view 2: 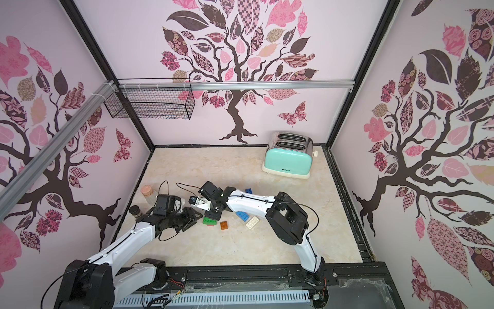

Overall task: Assemble a heart with lego
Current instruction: Assemble the lego brick with the lego brick.

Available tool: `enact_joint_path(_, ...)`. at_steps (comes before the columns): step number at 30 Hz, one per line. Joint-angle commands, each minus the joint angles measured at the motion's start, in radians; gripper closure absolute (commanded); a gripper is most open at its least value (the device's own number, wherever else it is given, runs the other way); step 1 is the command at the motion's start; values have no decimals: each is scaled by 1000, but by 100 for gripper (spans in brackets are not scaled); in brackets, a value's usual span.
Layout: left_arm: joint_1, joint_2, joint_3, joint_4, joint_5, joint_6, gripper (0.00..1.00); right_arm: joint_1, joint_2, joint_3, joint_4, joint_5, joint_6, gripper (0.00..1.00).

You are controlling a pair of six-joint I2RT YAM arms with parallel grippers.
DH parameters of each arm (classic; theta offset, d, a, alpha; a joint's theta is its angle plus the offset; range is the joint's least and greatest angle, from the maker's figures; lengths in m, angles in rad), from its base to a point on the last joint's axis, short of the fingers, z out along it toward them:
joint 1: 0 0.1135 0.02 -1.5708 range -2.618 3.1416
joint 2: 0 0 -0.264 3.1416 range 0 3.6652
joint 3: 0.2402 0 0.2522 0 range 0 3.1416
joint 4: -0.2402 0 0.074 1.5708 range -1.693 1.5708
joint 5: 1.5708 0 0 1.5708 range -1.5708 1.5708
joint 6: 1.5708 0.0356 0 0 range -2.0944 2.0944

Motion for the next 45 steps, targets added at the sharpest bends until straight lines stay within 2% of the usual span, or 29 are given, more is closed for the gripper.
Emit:
enact_joint_path(1,3,-14,-25,2,-2,-13,51,-1,0,-7,-32,-66,-4,74)
enact_joint_path(11,4,35,-28,49,26,-7,51,-1,-9,-31,-74,-88,-35,74)
enact_joint_path(24,2,72,2,75,31,4,49,-3,-70,76,-218,-49,110,74)
enact_joint_path(28,15,77,28,50,13,8,50,5,-137,-6,-178,-143,173,74)
enact_joint_path(31,72,54,24,28,6,6,50,24,-191,-93,-110,-200,205,74)
enact_joint_path(36,117,54,34,2,9,30,50,42,-192,-161,-43,-259,273,75)
enact_joint_path(40,118,109,45,40,23,26,52,50,-176,-190,1,-277,317,75)
enact_joint_path(45,104,212,70,99,75,41,60,56,-167,-220,31,-298,335,75)
